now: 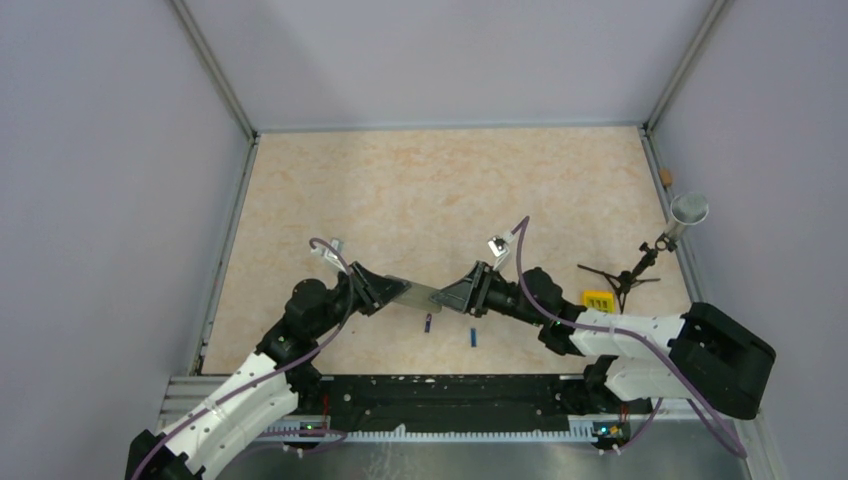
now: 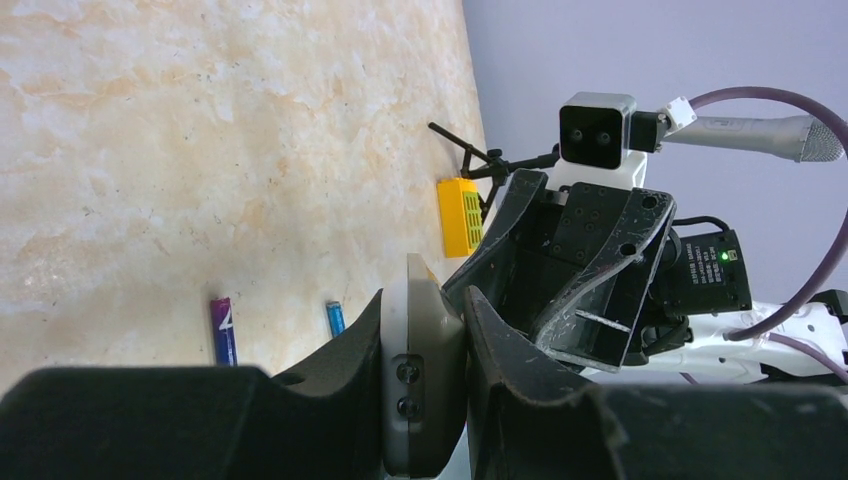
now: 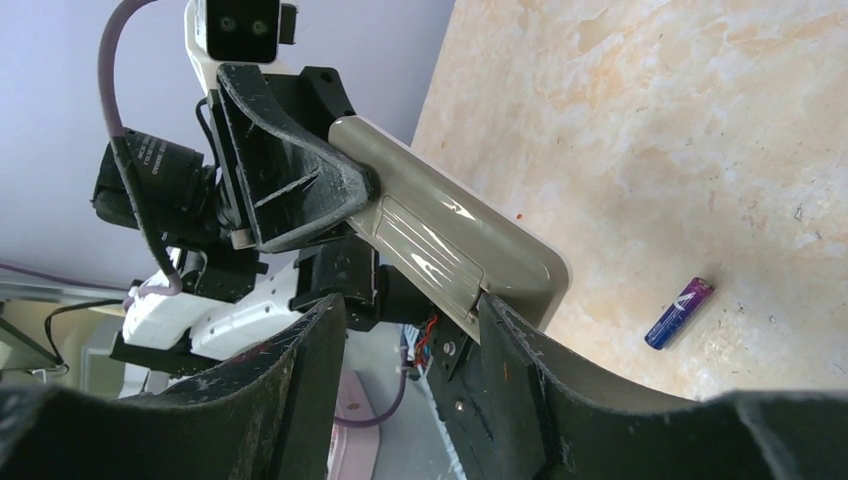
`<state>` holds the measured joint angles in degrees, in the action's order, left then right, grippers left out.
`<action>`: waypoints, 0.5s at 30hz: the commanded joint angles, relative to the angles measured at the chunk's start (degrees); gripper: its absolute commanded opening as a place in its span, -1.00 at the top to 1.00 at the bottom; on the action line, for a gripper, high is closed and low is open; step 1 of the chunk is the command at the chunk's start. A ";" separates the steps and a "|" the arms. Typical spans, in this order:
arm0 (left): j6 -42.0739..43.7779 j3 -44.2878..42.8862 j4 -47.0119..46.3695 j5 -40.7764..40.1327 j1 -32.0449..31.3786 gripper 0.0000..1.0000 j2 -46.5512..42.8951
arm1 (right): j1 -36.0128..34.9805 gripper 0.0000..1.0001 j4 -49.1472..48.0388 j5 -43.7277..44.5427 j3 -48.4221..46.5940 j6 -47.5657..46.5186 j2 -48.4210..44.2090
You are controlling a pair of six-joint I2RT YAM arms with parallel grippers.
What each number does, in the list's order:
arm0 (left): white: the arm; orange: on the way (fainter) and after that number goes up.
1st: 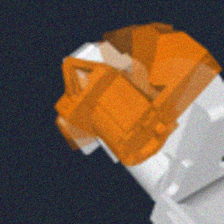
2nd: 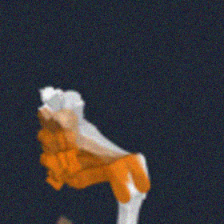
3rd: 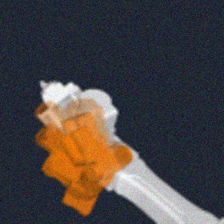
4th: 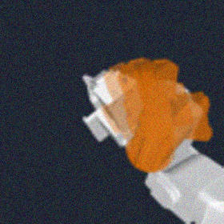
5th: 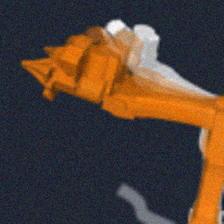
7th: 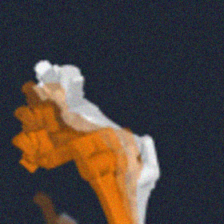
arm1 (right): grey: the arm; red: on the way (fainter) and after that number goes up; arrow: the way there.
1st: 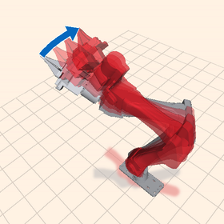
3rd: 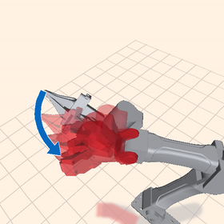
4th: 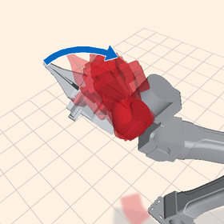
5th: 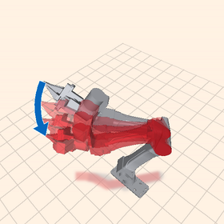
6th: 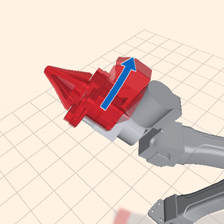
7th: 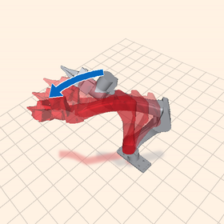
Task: Load the batteries into the remote control
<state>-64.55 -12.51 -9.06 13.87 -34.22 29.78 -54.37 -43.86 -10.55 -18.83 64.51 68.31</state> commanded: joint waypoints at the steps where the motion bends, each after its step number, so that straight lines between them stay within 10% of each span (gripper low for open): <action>1: -3.81 -0.33 -9.09 6.29 -0.85 1.00 0.10 | -0.77 -0.01 -8.35 -1.37 -0.11 1.67 1.60; 15: -5.80 0.99 -12.94 7.13 -0.83 1.00 2.24 | -0.74 -0.01 -17.68 -3.52 0.98 3.43 4.11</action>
<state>-66.13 -11.33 -12.25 13.78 -33.65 31.55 -54.08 -51.55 -10.57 -17.23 66.17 71.99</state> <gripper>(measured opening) 0.295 0.508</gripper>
